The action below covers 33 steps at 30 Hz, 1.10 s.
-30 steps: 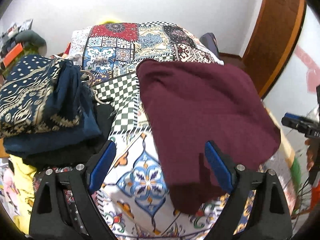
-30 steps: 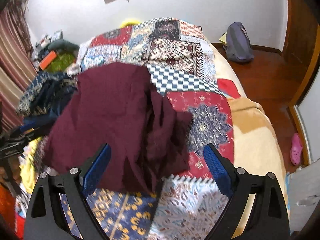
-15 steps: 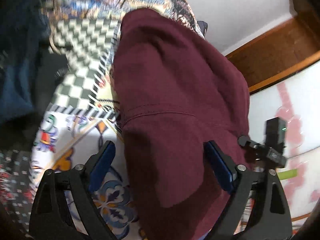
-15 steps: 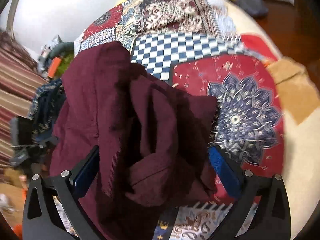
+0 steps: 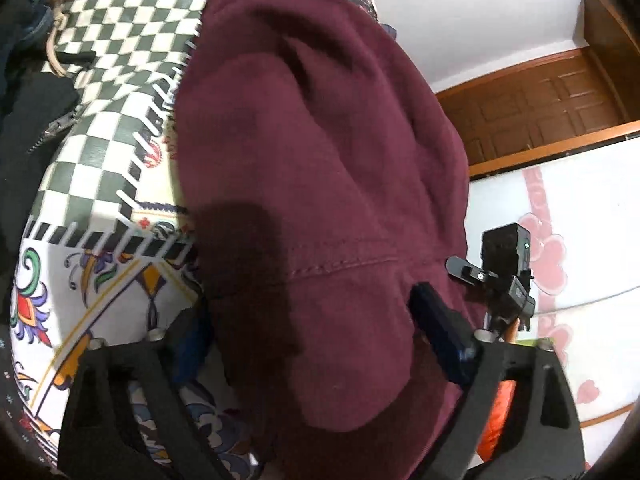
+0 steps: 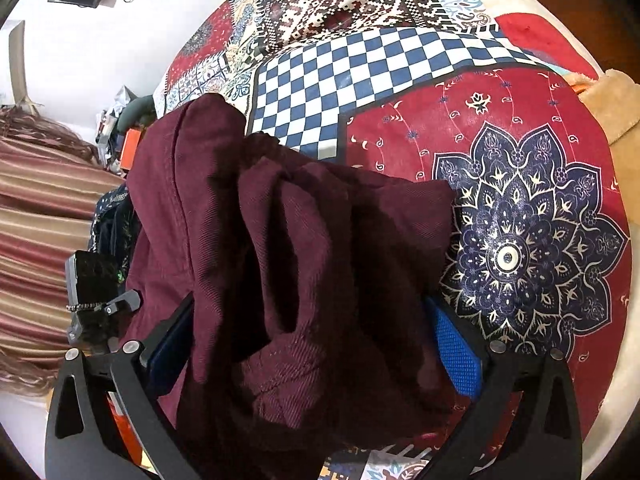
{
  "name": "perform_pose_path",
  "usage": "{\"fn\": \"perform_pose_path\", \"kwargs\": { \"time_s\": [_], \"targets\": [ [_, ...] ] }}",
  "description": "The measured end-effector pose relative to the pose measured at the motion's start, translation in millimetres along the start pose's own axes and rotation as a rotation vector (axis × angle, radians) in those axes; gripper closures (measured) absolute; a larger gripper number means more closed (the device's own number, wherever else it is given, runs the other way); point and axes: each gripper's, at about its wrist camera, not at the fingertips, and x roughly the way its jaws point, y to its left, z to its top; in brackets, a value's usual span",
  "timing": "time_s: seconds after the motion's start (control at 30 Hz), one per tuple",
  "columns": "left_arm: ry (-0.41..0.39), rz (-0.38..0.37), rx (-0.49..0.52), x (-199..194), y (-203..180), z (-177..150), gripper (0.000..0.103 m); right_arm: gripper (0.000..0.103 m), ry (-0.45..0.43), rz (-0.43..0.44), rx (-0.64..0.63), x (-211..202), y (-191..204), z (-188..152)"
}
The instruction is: Fold large clothes
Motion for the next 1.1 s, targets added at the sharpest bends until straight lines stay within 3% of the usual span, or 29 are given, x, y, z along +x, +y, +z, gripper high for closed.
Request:
{"fn": "perform_pose_path", "kwargs": {
  "time_s": [0.07, 0.13, 0.2, 0.3, 0.4, 0.6, 0.77, 0.97, 1.1],
  "targets": [
    [-0.008, 0.006, 0.008, 0.5, -4.5, -2.2, 0.020, 0.003, -0.005, 0.001, -0.004, -3.0, 1.9, -2.8],
    [-0.022, 0.014, 0.021, -2.8, -8.8, -2.8, 0.032, 0.012, -0.013, -0.005, -0.015, -8.4, 2.2, -2.0],
    [-0.034, 0.023, 0.041, -8.3, -17.2, -4.5, 0.042, 0.037, -0.024, -0.005, -0.037, -16.7, 11.1, -3.4],
    [-0.060, 0.052, 0.097, -20.4, -38.2, -7.4, 0.053, 0.055, -0.028, -0.012, -0.061, -28.8, 25.6, -7.2],
    [-0.103, 0.057, 0.164, -42.6, -61.1, -10.1, 0.062, 0.063, -0.039, -0.024, -0.078, -38.3, 43.0, -10.0],
    [-0.221, 0.038, 0.241, -114.1, -105.7, -0.4, 0.063, 0.065, -0.125, 0.003, -0.131, -64.6, 95.8, -5.5],
    [-0.346, 0.046, 0.293, -194.5, -128.5, 13.6, 0.063, 0.065, -0.213, 0.038, -0.241, -83.4, 172.0, 4.2],
    [-0.459, 0.099, 0.298, -285.2, -120.9, 20.3, 0.063, 0.065, -0.249, 0.097, -0.342, -70.6, 254.8, 18.1],
    [-0.519, 0.142, 0.257, -334.9, -94.5, 28.1, 0.063, 0.065, -0.232, 0.138, -0.380, -36.8, 305.1, 26.7]
  ]
}}
